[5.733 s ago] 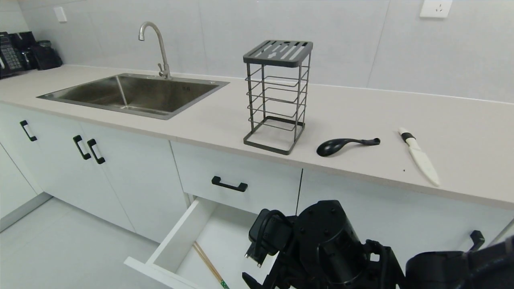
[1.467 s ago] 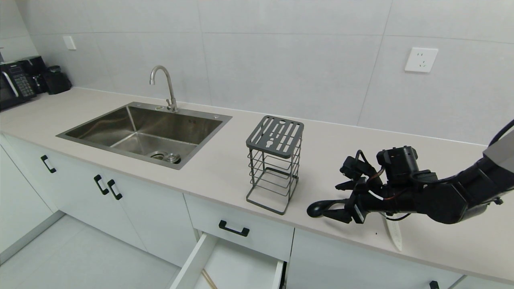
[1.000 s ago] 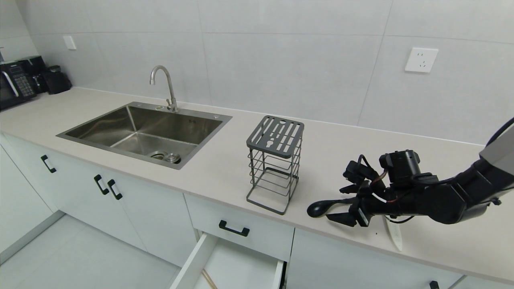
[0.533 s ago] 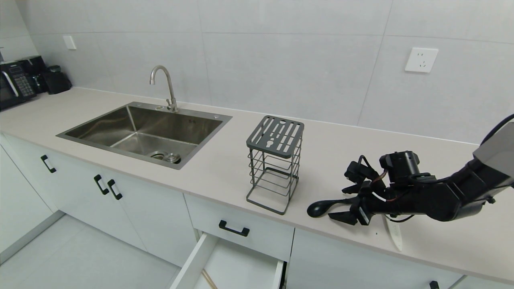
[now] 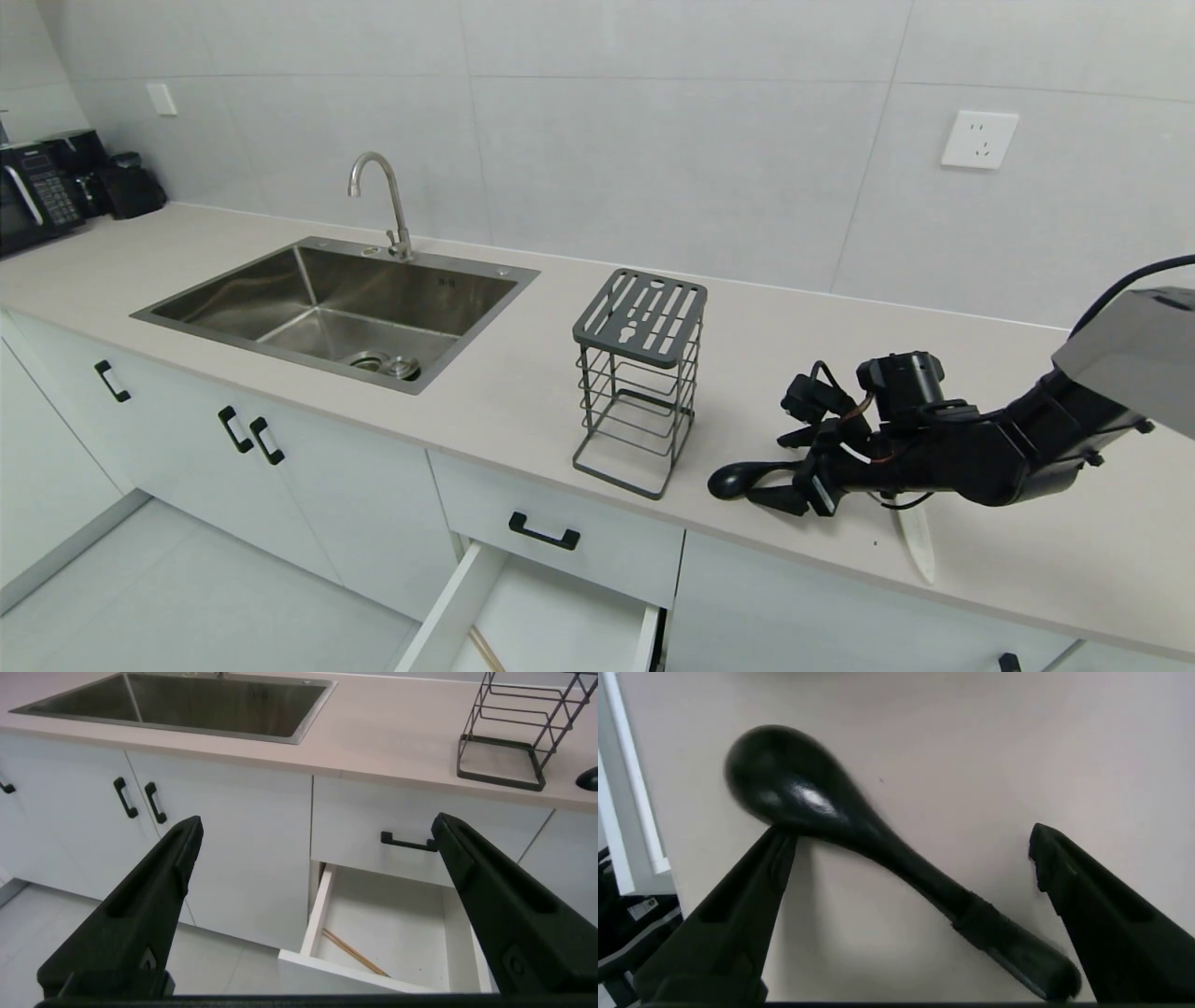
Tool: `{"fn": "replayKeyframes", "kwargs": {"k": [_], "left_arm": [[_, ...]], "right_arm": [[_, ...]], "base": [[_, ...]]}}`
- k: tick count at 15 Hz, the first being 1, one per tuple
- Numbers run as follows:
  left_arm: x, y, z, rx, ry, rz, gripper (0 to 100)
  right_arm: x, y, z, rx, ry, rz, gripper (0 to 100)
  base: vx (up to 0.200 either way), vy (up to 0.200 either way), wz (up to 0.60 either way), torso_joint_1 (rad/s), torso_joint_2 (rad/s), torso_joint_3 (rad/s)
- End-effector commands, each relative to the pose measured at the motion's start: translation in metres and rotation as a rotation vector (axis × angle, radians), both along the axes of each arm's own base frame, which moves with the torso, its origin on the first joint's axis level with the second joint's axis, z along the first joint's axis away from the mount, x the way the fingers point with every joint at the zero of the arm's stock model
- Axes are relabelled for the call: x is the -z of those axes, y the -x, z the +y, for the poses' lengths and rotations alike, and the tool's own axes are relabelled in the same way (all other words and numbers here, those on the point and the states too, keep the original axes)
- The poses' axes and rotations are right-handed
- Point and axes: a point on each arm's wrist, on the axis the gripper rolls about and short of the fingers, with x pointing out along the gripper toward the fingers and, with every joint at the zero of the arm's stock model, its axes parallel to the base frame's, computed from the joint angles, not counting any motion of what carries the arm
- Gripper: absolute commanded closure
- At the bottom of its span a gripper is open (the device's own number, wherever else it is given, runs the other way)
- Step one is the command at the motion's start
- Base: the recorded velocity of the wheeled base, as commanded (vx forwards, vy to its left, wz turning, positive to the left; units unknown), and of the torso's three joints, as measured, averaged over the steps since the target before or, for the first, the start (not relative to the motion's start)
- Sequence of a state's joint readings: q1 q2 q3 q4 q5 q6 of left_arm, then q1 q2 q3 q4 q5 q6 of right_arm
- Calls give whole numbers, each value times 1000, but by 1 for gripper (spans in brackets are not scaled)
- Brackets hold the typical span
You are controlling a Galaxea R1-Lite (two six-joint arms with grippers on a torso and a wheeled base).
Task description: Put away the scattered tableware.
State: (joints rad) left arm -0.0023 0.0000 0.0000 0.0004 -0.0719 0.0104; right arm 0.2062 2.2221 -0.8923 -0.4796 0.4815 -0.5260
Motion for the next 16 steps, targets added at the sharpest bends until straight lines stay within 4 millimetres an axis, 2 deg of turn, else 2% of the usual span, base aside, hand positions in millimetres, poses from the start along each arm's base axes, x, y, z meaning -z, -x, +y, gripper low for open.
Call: {"fn": "replayKeyframes", "kwargs": {"k": [1,2,5,10,13,16], "left_arm": [[0,0,0,-1,0,1,0],[0,0,0,-1,0,3,0],[0,0,0,-1,0,1,0],[0,0,0,1,0,1,0],[0,0,0,-1,0,1,0],[0,0,0,-1,0,1,0]], "right_arm": [[8,2,2,-3,4,26,0],[7,1,2,-1,3,21,100],[8,5,-6,21,14,32,100],[-8,13,-13,35,10,2,100],[-30,18,-11,24,-2,-58,100],[-41,30,-10,14,-3,-76,100]], "base": [[0,0,0,0,0,0],[0,0,0,0,0,0],[0,0,0,0,0,0],[0,0,0,0,0,0],[0,0,0,0,0,0],[0,0,0,0,0,0]]}}
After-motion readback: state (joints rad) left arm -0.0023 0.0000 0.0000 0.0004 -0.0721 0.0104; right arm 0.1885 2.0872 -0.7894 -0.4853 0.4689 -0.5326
